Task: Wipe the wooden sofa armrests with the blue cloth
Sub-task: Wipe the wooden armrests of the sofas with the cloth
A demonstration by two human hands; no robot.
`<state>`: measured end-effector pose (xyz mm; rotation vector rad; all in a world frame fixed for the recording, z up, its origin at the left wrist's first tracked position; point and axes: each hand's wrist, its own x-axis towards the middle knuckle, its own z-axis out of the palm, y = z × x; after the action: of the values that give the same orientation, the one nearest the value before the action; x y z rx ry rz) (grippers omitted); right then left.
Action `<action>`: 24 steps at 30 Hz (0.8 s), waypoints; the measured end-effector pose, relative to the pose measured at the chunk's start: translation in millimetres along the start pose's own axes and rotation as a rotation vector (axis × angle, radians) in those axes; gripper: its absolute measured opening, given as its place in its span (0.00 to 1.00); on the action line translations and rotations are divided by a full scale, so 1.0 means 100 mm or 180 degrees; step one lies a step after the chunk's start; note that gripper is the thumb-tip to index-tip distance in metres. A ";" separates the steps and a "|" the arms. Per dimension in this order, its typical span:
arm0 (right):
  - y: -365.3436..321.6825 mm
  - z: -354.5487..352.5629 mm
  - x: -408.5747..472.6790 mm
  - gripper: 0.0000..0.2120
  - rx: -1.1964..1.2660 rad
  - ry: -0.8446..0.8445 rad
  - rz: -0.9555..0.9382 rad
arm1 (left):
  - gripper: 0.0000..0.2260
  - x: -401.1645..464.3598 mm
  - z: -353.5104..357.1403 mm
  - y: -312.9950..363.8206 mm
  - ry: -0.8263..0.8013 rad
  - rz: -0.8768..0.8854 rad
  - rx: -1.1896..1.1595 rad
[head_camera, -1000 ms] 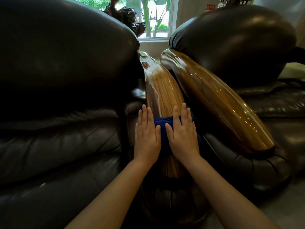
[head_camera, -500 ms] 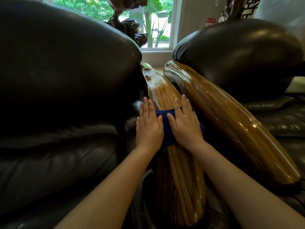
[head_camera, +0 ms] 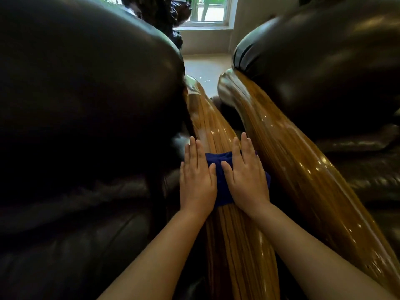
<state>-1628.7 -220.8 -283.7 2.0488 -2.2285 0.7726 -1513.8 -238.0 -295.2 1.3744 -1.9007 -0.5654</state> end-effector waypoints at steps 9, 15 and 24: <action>-0.04 -0.03 0.54 0.29 0.0069 -0.0402 0.0131 | 0.25 0.44 -0.02 0.04 -0.0111 -0.0604 0.0290; -0.04 0.02 0.84 0.28 0.0147 -0.0546 0.0144 | 0.25 0.72 -0.01 0.07 -0.0083 -0.0797 0.0324; 0.00 0.13 1.21 0.28 0.0372 -0.0743 0.0118 | 0.26 1.06 0.00 0.02 -0.0171 -0.0921 0.0198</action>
<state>-1641.3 -338.3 -253.9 2.2647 -2.3998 0.7159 -1533.9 -337.4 -263.1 1.7053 -1.7852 -0.6936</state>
